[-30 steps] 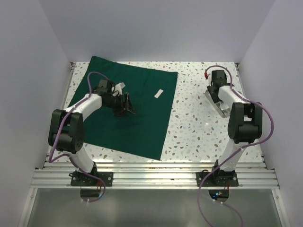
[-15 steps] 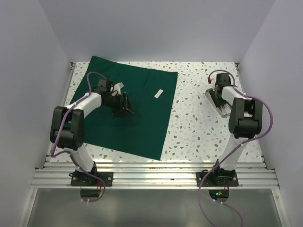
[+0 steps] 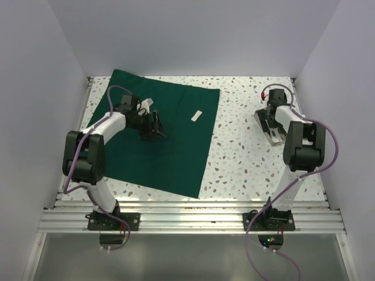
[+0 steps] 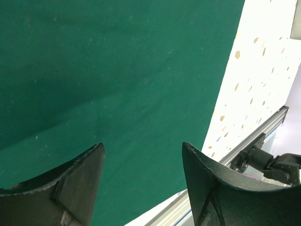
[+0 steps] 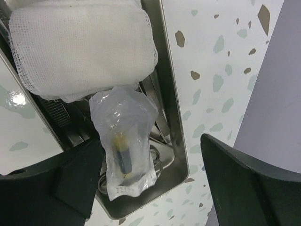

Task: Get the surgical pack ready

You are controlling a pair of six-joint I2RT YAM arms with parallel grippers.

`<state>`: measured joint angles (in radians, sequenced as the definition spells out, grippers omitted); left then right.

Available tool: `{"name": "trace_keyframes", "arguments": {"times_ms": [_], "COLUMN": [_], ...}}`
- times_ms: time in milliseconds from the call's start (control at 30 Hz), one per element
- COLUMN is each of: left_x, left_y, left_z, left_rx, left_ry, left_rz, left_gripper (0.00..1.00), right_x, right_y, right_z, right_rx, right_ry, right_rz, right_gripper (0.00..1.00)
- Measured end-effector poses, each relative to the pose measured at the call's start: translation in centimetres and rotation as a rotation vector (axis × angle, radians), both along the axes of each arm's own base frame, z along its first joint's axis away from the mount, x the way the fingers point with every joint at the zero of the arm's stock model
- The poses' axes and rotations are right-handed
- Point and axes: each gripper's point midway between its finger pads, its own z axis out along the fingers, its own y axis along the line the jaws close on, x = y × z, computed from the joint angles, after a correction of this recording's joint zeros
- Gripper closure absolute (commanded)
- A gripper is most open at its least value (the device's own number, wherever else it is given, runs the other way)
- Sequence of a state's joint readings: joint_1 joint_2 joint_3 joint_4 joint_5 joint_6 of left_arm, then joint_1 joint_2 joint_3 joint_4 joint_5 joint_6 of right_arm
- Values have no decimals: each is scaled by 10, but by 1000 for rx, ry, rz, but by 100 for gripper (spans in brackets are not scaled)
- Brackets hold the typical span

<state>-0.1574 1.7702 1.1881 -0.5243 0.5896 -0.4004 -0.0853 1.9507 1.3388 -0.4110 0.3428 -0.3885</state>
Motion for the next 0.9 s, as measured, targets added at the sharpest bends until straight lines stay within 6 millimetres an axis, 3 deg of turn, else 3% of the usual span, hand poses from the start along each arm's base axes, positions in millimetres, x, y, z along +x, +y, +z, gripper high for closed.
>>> {"name": "trace_keyframes", "arguments": {"times_ms": [167, 333, 433, 533, 700, 767, 900], "left_x": [8, 8, 7, 10, 29, 40, 61], "left_y": [-1, -1, -1, -1, -10, -20, -46], "left_z": [4, 3, 3, 4, 11, 15, 14], "left_rx": [-2, -2, -2, 4, 6, -18, -85], "left_ry": [-16, -10, -5, -2, -36, -58, -83], "left_rz": [0, 1, 3, 10, 14, 12, 5], "left_gripper": [29, 30, 31, 32, 43, 49, 58], "right_x": [-7, -1, 7, 20, 43, 49, 45], "right_y": [4, 12, 29, 73, 195, 229, 251], "right_z": [19, 68, 96, 111, 118, 114, 104], "right_rx": [46, 105, 171, 263, 531, 628, 723], "right_ry": [-57, -185, -267, -330, -350, -327, -278], "right_rz": [-98, -190, -248, -268, -213, -207, -234], "right_gripper": [12, 12, 14, 17, 24, 26, 28]}}
